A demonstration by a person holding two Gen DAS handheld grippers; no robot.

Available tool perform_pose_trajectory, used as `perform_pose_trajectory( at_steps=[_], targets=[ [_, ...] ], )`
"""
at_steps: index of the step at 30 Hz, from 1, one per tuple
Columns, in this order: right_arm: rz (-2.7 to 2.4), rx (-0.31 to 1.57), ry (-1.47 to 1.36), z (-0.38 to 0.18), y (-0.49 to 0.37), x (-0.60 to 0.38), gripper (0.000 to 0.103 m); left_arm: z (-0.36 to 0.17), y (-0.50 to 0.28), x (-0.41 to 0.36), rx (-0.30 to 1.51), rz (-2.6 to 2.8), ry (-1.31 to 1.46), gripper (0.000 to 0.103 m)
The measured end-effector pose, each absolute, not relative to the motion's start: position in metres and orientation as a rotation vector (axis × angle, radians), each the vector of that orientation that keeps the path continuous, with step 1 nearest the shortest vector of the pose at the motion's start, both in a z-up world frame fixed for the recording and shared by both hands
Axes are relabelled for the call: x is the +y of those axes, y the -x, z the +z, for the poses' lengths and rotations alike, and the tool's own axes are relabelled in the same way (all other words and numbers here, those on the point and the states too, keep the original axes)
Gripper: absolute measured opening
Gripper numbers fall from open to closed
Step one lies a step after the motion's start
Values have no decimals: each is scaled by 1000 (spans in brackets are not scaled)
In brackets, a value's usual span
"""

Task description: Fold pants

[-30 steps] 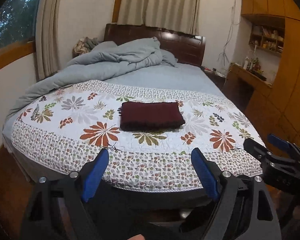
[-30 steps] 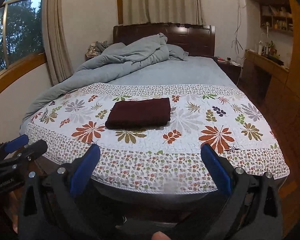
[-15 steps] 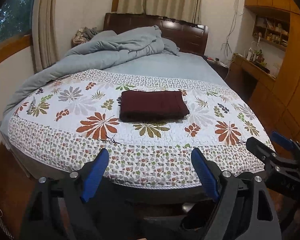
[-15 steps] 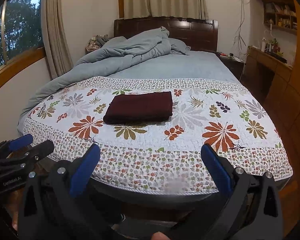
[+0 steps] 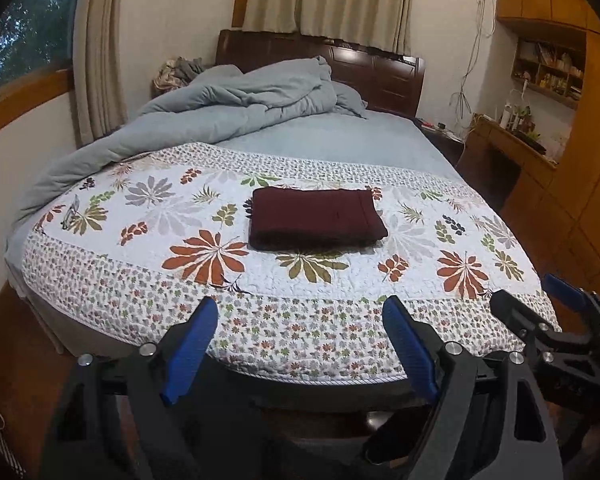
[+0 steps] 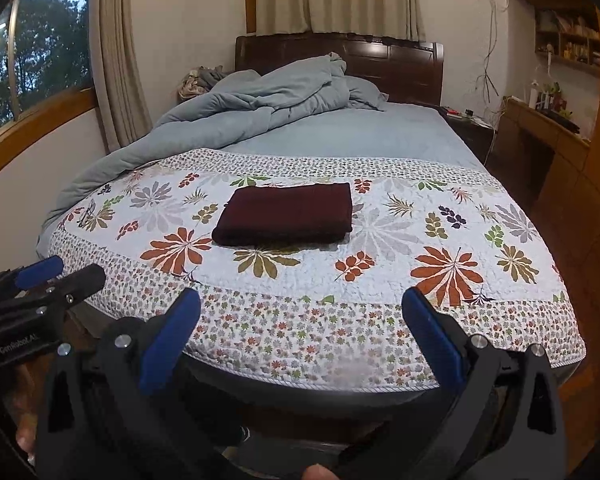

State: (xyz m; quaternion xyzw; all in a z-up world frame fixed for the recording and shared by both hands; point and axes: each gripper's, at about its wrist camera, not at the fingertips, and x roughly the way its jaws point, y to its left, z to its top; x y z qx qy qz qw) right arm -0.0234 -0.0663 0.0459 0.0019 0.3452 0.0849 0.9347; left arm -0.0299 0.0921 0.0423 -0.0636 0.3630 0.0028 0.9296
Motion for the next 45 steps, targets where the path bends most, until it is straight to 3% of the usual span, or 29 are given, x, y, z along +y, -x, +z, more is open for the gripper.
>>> perform_pose_trajectory(
  at_steps=[23,45],
  targets=[
    [174,722,-27,39,16,-66,100,51,36,86,656,34,89,88],
    [170,725,-30,35,13,-68,100,52,35,84,682,37,83,88]
  ],
)
